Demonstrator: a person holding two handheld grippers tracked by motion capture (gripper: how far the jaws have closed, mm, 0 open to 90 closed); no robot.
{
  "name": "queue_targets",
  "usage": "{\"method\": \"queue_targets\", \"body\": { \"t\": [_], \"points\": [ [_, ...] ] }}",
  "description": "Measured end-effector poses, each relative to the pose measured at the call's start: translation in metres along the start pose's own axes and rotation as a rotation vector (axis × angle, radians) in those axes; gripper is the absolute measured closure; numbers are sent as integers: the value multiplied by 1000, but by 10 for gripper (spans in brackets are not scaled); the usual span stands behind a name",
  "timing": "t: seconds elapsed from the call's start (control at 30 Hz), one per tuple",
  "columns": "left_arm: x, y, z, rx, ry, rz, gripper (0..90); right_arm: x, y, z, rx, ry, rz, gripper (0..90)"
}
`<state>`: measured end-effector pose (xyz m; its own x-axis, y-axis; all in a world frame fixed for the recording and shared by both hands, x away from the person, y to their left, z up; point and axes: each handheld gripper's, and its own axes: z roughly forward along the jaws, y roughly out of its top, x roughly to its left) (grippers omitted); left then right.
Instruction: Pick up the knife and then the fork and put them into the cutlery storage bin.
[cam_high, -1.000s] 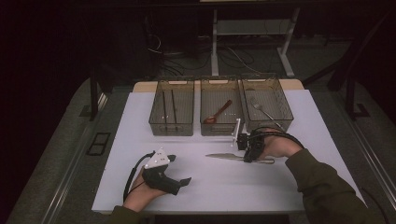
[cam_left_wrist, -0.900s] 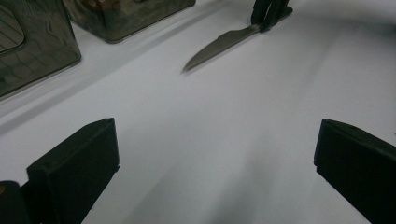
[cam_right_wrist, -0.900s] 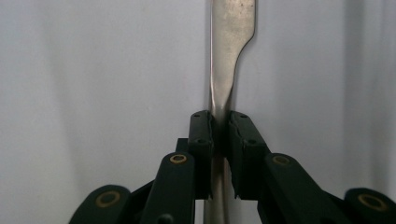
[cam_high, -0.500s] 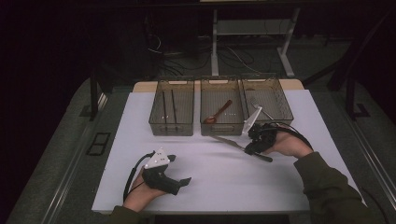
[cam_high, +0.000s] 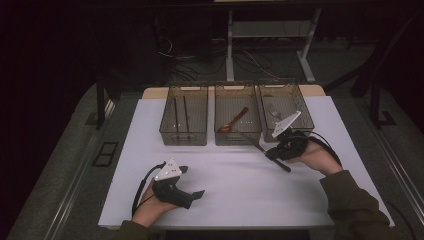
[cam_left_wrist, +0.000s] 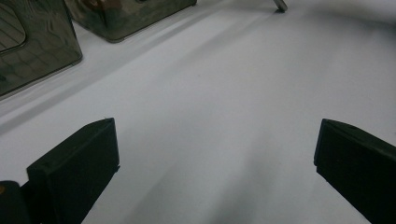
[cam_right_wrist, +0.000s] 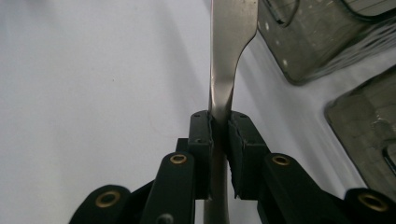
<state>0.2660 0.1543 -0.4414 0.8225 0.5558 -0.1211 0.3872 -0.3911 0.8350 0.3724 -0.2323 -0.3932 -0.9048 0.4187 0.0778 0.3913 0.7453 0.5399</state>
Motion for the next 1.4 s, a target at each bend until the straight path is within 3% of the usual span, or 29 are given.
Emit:
{"method": "queue_targets", "body": {
  "t": [0.23, 0.67, 0.93, 1.1, 1.4],
  "points": [
    [1, 0, -1, 2, 4, -1, 0, -3, -11, -7, -82, 1, 61, 792],
    [2, 0, -1, 4, 2, 3, 0, -19, -31, -24, -291, 20, 191, 792],
    [2, 0, -1, 3, 1, 1, 0, -26, -39, -39, -464, 4, 273, 792],
    [2, 0, 0, 1, 1, 0, 0, -29, -45, -51, -585, -40, 323, 792],
    [2, 0, 1, 6, 1, -1, 0, -40, -44, -72, -662, -155, 343, 792]
  ]
}}
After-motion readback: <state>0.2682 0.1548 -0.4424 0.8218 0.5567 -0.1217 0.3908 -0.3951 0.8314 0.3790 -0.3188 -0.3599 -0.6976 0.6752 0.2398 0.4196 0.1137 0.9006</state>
